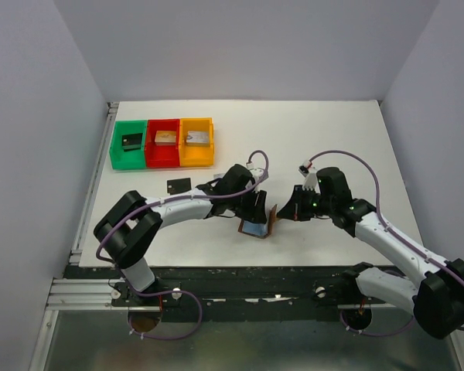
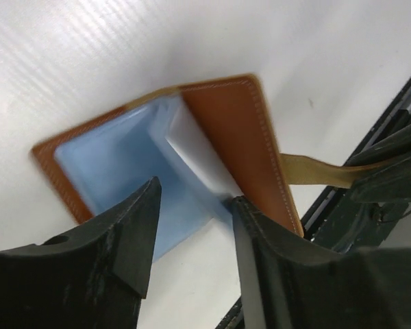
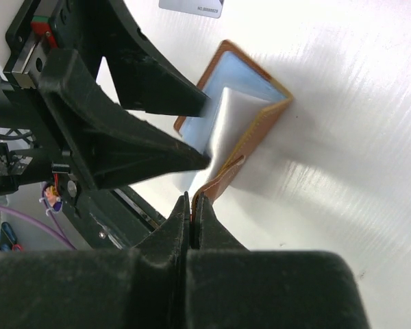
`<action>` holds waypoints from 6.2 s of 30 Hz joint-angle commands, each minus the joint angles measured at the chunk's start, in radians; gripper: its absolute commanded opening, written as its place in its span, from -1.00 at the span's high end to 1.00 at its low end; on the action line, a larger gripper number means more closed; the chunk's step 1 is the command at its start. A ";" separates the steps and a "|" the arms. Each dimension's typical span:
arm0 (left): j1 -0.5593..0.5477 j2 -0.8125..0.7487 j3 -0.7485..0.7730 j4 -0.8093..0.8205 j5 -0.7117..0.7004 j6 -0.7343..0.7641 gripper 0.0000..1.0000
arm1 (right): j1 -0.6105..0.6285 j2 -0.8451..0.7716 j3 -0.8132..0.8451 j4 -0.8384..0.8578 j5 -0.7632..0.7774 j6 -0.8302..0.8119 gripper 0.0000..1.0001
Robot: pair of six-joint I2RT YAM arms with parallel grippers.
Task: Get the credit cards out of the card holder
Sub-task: Remove the credit card from the card holder.
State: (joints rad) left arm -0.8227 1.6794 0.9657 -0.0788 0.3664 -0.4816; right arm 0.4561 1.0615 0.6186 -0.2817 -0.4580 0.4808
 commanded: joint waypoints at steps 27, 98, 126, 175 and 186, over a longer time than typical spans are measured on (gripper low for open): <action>-0.142 0.115 0.217 -0.111 0.102 0.202 -0.18 | -0.005 0.064 -0.105 -0.008 0.268 0.073 0.99; -0.058 -0.049 -0.039 0.122 0.100 0.080 -0.61 | -0.005 0.126 -0.123 0.041 0.225 0.073 0.99; -0.036 -0.064 -0.039 0.043 -0.063 0.055 -0.63 | -0.005 0.115 -0.109 0.027 0.231 0.058 0.99; 0.105 -0.325 -0.303 0.269 -0.076 -0.112 -0.03 | 0.045 0.080 -0.046 0.301 -0.136 0.145 0.07; 0.105 -0.231 -0.298 0.248 -0.178 -0.167 0.61 | 0.092 0.299 -0.023 0.452 -0.153 0.257 0.12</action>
State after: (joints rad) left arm -0.7151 1.4296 0.6617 0.1360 0.2447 -0.6193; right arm 0.5304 1.3079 0.5598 0.0875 -0.5766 0.6868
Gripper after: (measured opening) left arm 0.209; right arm 0.447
